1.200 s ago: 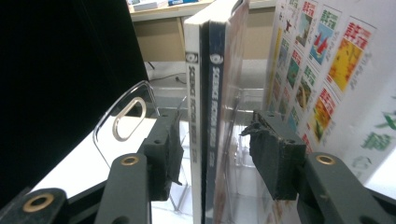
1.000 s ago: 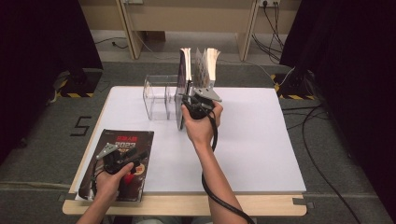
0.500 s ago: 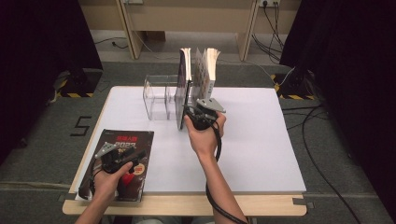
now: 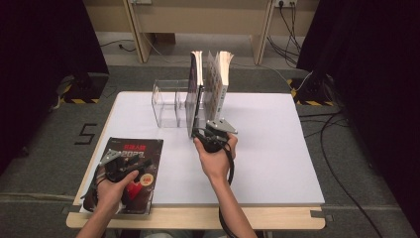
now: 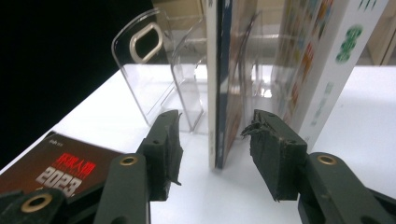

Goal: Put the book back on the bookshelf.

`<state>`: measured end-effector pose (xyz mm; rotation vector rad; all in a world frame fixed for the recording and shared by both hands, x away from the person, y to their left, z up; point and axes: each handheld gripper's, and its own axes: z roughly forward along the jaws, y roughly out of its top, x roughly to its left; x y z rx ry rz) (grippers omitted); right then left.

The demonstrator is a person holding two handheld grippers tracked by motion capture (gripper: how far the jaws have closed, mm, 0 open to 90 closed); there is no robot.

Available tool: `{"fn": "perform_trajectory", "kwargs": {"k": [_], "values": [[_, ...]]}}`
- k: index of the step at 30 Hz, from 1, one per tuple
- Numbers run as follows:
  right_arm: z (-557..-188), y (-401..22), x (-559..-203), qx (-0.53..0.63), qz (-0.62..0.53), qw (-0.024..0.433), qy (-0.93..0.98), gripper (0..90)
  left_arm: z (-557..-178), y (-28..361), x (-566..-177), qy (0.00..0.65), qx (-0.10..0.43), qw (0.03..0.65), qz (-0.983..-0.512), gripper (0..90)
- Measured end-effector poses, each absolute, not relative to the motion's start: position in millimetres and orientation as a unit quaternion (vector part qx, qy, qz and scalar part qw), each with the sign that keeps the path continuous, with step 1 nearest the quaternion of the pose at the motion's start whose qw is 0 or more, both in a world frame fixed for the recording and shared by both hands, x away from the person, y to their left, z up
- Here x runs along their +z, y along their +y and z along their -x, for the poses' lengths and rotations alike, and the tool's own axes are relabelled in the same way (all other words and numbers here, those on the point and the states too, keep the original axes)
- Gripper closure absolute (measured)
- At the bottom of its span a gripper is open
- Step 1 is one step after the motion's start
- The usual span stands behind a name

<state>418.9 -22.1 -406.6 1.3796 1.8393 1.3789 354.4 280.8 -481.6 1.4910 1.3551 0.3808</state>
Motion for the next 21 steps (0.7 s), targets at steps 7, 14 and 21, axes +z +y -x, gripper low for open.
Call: {"fn": "perform_trajectory", "kwargs": {"k": [7,14,21], "values": [[-409.7,-18.4,-422.7,0.493,-0.499,0.209,0.682,52.5,-356.5,286.2,-479.7,0.572,0.162,0.511,-0.621,33.0],[-402.9,-16.1,-433.2,0.486,-0.5,0.193,0.691,52.4,-357.2,294.9,-481.0,0.579,0.164,0.502,-0.622,33.1],[-399.1,-8.7,-441.3,0.479,-0.494,0.176,0.703,52.4,-357.5,307.0,-482.5,0.59,0.171,0.492,-0.617,33.4]]}}
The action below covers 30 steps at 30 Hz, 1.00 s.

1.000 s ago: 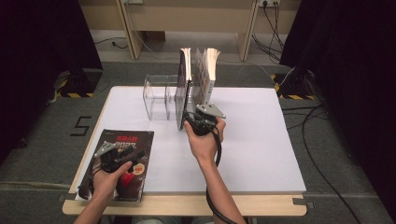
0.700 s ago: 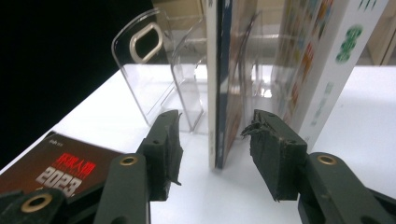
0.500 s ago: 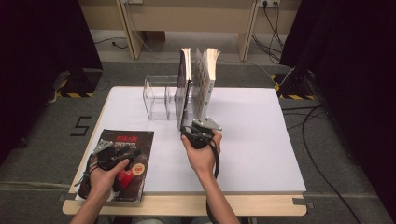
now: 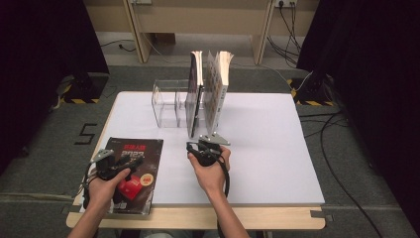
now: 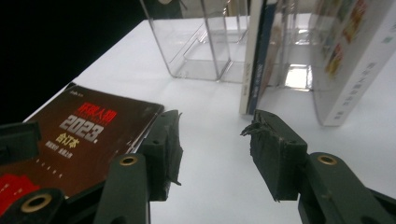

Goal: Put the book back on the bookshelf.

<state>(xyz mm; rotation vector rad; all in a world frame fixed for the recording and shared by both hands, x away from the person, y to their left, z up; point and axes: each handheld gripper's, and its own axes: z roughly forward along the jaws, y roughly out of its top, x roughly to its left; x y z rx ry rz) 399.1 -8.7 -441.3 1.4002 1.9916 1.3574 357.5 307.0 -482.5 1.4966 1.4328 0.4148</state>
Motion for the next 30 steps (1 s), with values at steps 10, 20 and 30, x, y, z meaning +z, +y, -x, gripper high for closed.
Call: {"fn": "perform_trajectory", "kwargs": {"k": [10,20,30], "values": [[-396.0,8.0,-452.0,0.465,-0.487,0.16,0.722,52.4,-357.2,326.7,-483.7,0.61,0.183,0.471,-0.61,34.0],[-395.1,13.7,-459.0,0.459,-0.485,0.149,0.73,52.4,-357.1,347.2,-484.6,0.63,0.199,0.442,-0.607,34.1],[-396.3,5.7,-460.3,0.453,-0.49,0.146,0.73,52.4,-365.6,366.6,-490.8,0.653,0.212,0.398,-0.608,34.6]]}}
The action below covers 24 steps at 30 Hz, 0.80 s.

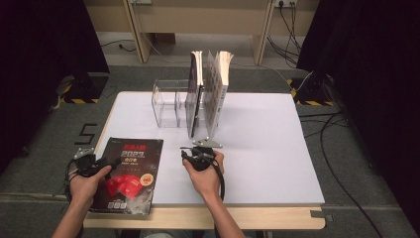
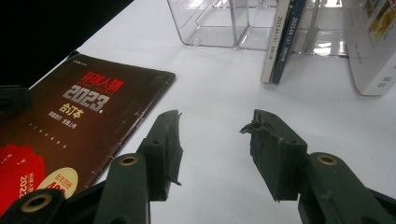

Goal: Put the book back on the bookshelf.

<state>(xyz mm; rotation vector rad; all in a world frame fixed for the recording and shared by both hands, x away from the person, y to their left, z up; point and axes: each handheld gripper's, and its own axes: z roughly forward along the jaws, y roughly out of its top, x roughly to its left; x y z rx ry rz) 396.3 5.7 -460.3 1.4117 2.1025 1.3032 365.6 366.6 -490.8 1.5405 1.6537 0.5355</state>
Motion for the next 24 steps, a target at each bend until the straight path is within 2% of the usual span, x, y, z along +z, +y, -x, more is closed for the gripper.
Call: {"fn": "perform_trajectory", "kwargs": {"k": [24], "values": [[-396.3,-3.0,-461.3,0.448,-0.498,0.142,0.729,52.3,-375.8,387.6,-494.7,0.675,0.219,0.369,-0.6,36.0]]}}
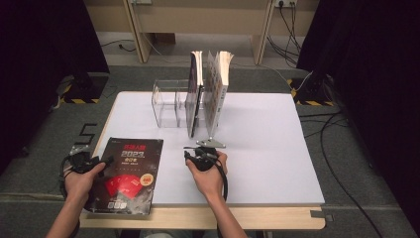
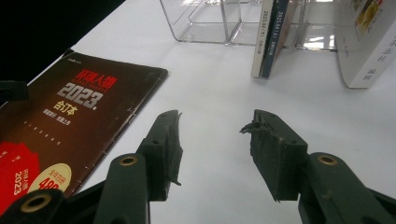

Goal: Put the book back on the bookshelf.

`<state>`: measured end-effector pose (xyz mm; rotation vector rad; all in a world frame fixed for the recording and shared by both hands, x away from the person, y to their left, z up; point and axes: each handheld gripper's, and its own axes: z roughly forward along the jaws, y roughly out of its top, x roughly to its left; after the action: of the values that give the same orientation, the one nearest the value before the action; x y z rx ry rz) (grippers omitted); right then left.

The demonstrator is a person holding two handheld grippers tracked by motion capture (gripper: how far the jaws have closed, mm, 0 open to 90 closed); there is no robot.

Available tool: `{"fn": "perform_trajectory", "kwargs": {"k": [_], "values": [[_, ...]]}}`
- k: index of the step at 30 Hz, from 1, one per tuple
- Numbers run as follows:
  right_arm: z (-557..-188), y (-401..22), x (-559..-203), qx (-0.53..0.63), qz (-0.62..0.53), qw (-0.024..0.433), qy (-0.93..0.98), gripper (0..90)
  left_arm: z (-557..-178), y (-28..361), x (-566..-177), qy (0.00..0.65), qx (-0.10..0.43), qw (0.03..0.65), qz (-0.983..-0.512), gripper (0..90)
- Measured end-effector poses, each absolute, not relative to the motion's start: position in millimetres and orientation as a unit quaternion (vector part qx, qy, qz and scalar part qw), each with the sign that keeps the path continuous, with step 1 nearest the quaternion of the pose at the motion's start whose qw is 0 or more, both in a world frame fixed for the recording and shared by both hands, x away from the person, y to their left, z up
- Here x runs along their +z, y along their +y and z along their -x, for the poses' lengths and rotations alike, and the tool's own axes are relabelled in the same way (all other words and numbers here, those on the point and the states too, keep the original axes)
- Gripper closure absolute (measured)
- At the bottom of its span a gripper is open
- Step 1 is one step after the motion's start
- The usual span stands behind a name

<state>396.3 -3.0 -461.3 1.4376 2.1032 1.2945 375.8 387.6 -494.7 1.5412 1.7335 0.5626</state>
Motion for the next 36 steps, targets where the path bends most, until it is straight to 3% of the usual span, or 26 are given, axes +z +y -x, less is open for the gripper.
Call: {"fn": "perform_trajectory", "kwargs": {"k": [26,36], "values": [[-397.6,-1.5,-465.9,0.444,-0.501,0.132,0.731,52.3,-378.4,387.0,-496.7,0.673,0.218,0.342,-0.619,41.2],[-397.7,2.7,-468.2,0.44,-0.497,0.127,0.737,52.4,-376.1,388.4,-495.7,0.676,0.213,0.343,-0.617,50.7]]}}
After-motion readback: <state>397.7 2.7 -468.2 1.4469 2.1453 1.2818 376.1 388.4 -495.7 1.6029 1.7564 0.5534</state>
